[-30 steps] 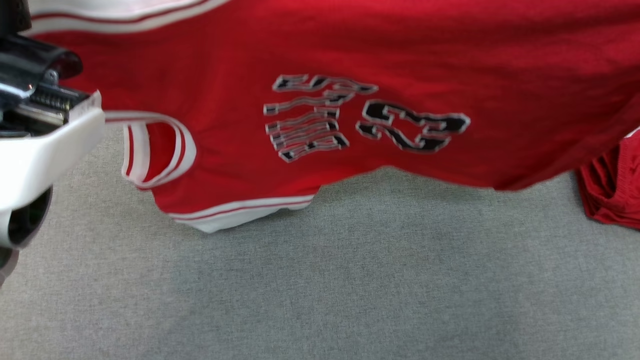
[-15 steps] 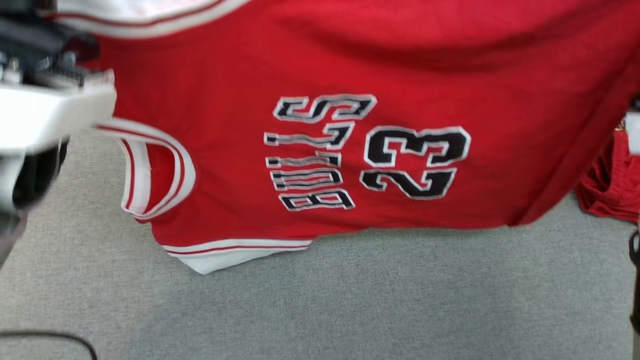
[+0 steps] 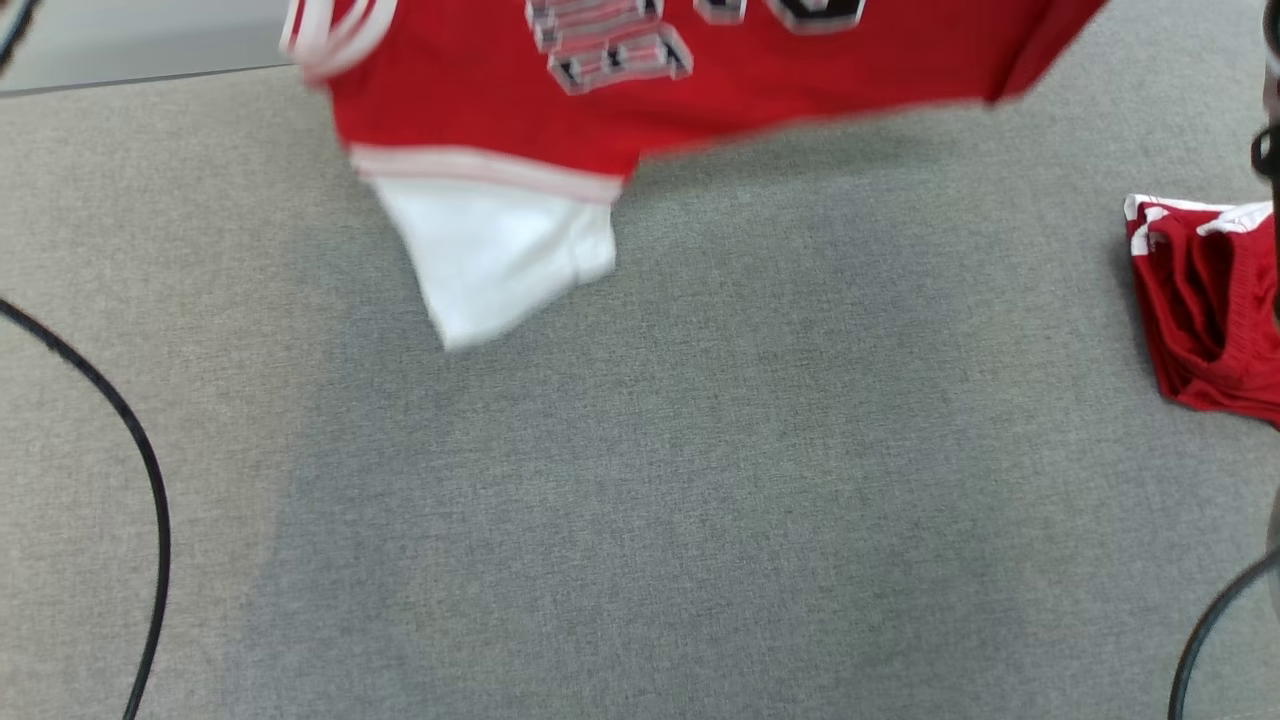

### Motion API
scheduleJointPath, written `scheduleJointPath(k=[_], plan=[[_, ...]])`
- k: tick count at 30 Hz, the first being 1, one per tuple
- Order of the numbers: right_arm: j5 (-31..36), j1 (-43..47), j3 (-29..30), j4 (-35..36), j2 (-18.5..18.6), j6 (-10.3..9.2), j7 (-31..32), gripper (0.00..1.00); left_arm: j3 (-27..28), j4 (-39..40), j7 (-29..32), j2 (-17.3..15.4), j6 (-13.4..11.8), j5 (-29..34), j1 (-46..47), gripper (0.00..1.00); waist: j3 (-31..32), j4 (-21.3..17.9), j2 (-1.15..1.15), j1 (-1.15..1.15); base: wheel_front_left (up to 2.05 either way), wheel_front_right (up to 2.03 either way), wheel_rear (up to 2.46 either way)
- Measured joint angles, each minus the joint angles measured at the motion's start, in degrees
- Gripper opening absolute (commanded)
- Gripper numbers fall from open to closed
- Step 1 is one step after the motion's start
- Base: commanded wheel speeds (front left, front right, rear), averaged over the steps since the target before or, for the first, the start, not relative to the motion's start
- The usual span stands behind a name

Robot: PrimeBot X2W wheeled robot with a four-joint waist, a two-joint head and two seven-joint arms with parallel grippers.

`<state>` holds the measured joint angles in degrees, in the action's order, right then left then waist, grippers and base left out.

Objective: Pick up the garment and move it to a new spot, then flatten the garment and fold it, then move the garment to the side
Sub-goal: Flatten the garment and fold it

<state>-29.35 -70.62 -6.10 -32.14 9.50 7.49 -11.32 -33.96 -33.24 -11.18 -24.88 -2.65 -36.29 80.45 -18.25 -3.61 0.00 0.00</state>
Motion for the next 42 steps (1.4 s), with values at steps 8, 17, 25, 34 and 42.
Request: scheduleJointPath(k=[8,17,25,34,42], plan=[[3.6,-12.6,1.5,-17.4,-3.6,0.00,-3.6,0.00,0.7,-15.3,-3.5,3.1,4.1,2.8,11.7,0.00,-2.2,0.0,0.00,0.00,0.00,0.00,0.00],[4.1,-7.3,-3.0,-22.9,-2.7,0.00,-3.7,0.00,5.8,-10.0,-3.7,7.3,7.7,4.8,0.7,0.00,-6.1,3.4,0.00,0.00,0.00,0.00,0.00],[-4.4,9.2,-11.0,-17.6,1.8,0.00,-3.7,0.00,12.0,6.1,-3.7,10.2,7.6,10.1,-25.6,0.00,-5.9,5.9,0.00,0.00,0.00,0.00,0.00],[-13.3,35.5,-10.1,-3.6,4.4,0.00,-3.7,0.00,14.5,21.4,-3.7,10.8,6.8,13.6,-54.8,0.00,-0.9,6.0,0.00,0.00,0.00,0.00,0.00],[-13.6,53.0,-5.0,6.3,3.2,0.00,-3.7,0.00,16.4,33.0,-0.7,7.8,2.6,12.0,-73.3,0.00,3.7,4.8,0.00,0.00,0.00,0.00,0.00]])
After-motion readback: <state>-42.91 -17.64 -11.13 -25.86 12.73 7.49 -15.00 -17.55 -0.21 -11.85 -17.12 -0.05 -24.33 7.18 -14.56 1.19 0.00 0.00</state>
